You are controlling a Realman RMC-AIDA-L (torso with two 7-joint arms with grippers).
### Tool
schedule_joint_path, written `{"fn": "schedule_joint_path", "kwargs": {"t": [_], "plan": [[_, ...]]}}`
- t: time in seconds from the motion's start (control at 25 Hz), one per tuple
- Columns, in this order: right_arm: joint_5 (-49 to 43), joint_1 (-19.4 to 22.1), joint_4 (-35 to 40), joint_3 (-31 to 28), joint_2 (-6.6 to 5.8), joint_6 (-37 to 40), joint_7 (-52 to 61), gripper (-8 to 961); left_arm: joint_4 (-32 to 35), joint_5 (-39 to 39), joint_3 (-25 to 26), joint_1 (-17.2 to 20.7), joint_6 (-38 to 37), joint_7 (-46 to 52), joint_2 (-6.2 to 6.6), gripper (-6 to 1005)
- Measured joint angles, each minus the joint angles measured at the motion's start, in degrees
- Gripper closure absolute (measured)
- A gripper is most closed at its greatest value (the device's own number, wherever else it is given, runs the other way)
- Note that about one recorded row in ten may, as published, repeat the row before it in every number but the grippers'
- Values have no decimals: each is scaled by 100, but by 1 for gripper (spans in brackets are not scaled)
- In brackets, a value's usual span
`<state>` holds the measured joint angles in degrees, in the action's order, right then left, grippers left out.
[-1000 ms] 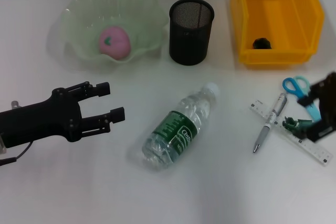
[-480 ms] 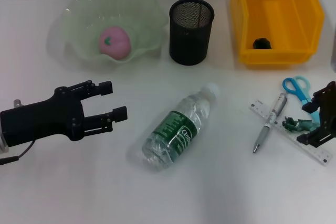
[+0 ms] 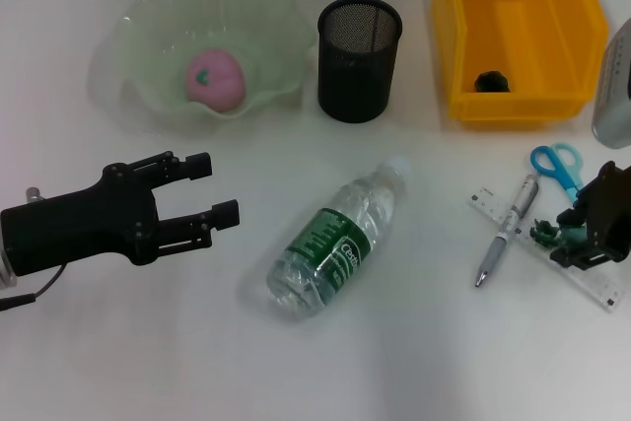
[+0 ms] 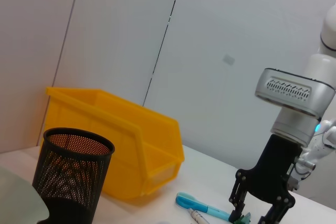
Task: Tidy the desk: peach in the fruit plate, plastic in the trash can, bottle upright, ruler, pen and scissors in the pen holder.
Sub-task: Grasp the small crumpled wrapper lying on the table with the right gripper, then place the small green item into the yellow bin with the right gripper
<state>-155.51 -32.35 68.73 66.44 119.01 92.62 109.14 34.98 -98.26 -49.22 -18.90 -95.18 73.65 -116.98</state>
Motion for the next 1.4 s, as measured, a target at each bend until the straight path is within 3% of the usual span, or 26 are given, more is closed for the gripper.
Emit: {"fn": "schedule_joint_path", "kwargs": {"t": [0.24,0.56,0.68,0.76,0.88,0.92,0.96,1.0,1.16,1.28,1.4], "plan": [[9,1,16,-47,2,-33,15,555,0,0,0,0,0,0,0,262],[27,43,135,-92,8,47,22,732,0,0,0,10,-12,0,-5,264],[308,118,590,-491,8,110,22,798,0,0,0,17,-35,0,-7,265],[419,129,680,-620,7,117,21,954,0,0,0,20,-36,0,-8,265],[1296,125,938,-1481,-20,-143,-27,945,0,0,-1,26,-37,0,-9,266],[1296,125,938,-1481,-20,-143,-27,942,0,-1,-3,26,-39,0,-9,266],[1790,95,899,-1862,-18,-605,-30,939,0,-1,-5,27,-40,0,-10,267],[1790,95,899,-1862,-18,-605,-30,936,0,-1,-6,27,-43,0,-11,267],[2461,-24,381,-2029,-3,-2074,116,924,0,-1,-8,6,-44,0,-18,268],[2556,-372,-559,-1905,-10,-3017,152,915,0,-1,-8,-3,-40,0,-27,269],[2559,-540,-979,-1872,-11,-3318,151,906,0,-1,-6,-7,-36,0,-27,269]]}}
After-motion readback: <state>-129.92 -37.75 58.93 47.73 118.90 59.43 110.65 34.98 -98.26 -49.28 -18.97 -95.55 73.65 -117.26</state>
